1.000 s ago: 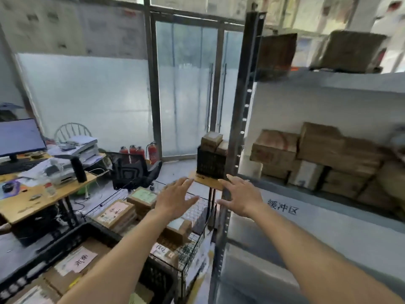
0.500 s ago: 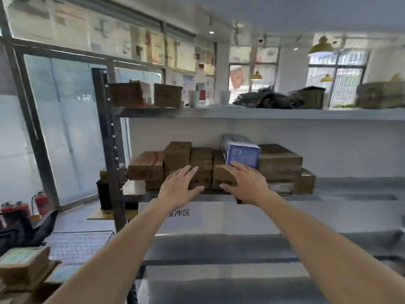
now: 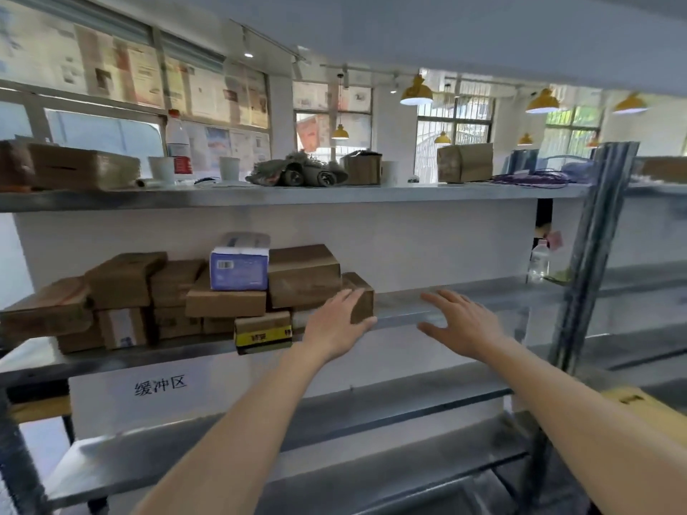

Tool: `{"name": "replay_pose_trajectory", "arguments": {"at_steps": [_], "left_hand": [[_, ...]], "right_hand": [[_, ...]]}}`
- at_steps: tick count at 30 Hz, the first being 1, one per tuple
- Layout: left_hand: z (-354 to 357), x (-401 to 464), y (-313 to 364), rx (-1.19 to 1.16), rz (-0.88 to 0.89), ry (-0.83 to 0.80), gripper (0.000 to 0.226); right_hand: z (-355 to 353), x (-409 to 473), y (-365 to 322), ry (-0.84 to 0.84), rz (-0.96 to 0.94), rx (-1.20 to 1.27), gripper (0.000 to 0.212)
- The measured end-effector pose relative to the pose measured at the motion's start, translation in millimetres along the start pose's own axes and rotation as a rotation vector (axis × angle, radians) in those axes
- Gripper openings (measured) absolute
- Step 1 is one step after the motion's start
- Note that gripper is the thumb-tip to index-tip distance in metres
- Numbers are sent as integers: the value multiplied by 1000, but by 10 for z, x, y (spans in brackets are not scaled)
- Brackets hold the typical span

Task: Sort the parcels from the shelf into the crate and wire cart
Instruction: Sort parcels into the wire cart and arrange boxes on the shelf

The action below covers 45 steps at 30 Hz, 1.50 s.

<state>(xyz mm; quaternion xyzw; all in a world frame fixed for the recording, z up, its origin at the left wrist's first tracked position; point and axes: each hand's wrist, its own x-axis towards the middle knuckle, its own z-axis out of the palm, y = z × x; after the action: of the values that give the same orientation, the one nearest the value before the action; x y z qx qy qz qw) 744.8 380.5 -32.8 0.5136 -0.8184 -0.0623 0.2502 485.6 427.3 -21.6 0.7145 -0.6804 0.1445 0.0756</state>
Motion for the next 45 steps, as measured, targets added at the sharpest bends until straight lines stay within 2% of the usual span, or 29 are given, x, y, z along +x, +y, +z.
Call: {"name": "replay_pose_trajectory", "arguments": {"at_steps": [8, 17, 24, 29, 33, 40, 45], "left_hand": [[688, 679, 232, -57, -56, -2, 76], [1375, 1517, -292, -99, -192, 42, 72], [1539, 1898, -580, -126, -280, 122, 69], [1574, 1945, -677, -43, -301, 108, 68], [1640, 2029, -661, -49, -348, 172, 67], [1729, 2170, -580, -32, -454, 218, 65], [1849, 2433, -467, -184, -616, 230, 66]], "right_hand": [[429, 416, 721, -46, -5, 81, 74], [953, 1737, 878, -132, -69, 33, 72], [1425, 2620, 667, -180, -194, 83, 73], [1712, 2992, 472, -212, -289, 130, 75], [1890, 3198, 346, -206, -374, 166, 71], [2112, 3506, 700, -251, -489, 218, 63], [2167, 3706, 1007, -304, -587, 337, 66]]}}
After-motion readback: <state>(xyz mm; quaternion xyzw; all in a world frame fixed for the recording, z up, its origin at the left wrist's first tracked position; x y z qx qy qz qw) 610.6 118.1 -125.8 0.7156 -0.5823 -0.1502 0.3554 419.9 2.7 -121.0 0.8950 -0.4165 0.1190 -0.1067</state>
